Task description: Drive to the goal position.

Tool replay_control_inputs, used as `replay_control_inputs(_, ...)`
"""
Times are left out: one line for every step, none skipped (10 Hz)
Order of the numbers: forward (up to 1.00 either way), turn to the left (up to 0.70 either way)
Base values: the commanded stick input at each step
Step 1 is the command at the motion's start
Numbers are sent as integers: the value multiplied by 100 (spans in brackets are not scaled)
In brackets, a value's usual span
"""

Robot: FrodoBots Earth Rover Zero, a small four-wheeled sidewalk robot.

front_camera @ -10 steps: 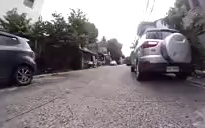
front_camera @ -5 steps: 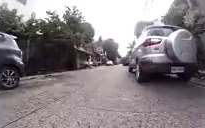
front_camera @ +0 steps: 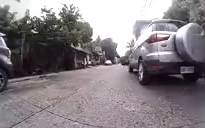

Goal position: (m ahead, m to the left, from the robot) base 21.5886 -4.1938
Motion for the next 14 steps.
replay_control_inputs(70, 0)
replay_control_inputs(70, 0)
replay_control_inputs(70, 0)
replay_control_inputs(70, -6)
replay_control_inputs(70, -20)
replay_control_inputs(70, 0)
replay_control_inputs(70, 0)
replay_control_inputs(70, 0)
replay_control_inputs(70, 0)
replay_control_inputs(70, 0)
replay_control_inputs(70, 0)
replay_control_inputs(70, 0)
replay_control_inputs(70, 0)
replay_control_inputs(70, 0)
